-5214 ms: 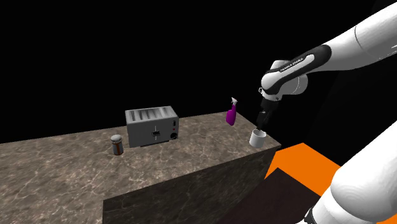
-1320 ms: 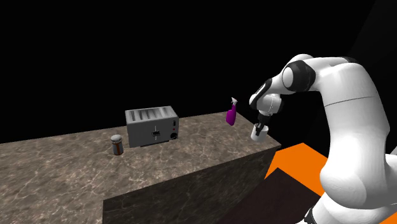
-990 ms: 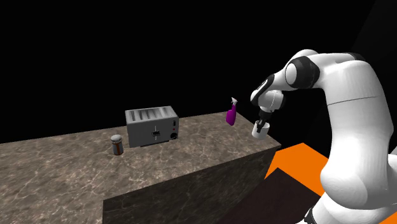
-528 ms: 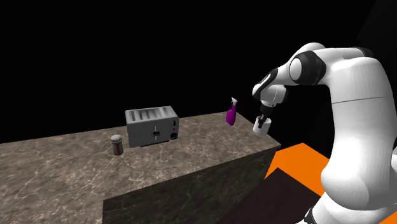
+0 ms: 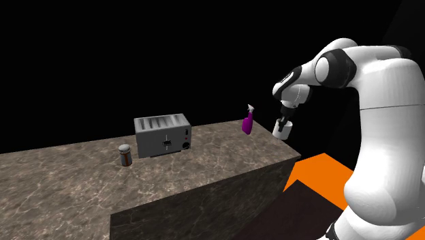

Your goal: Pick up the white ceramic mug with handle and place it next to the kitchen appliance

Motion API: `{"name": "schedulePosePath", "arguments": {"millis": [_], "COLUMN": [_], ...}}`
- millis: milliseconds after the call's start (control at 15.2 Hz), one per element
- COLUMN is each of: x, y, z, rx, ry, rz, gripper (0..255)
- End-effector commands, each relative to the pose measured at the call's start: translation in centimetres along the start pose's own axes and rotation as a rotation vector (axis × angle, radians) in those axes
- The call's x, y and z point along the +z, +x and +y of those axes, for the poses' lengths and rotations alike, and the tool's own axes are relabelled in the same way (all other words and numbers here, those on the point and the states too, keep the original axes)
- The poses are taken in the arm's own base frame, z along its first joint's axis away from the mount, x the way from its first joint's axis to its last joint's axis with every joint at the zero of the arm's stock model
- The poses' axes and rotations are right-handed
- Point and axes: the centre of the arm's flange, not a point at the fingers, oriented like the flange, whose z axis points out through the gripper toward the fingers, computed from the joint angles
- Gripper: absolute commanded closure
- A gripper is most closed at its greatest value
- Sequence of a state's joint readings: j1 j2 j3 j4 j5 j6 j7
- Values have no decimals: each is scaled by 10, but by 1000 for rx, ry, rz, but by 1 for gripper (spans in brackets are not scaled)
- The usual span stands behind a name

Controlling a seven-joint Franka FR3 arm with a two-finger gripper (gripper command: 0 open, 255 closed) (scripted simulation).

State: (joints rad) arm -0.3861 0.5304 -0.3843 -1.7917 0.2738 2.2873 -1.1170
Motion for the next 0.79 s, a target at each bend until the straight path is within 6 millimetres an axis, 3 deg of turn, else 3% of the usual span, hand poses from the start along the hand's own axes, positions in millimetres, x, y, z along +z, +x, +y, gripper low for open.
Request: {"name": "schedulePosePath", "arguments": {"millis": [0,726], "x": [-11,-69], "y": [0,1], "z": [-1,0], "rx": [0,0], "ry": [0,0], "rz": [0,0], "gripper": [255,255]}}
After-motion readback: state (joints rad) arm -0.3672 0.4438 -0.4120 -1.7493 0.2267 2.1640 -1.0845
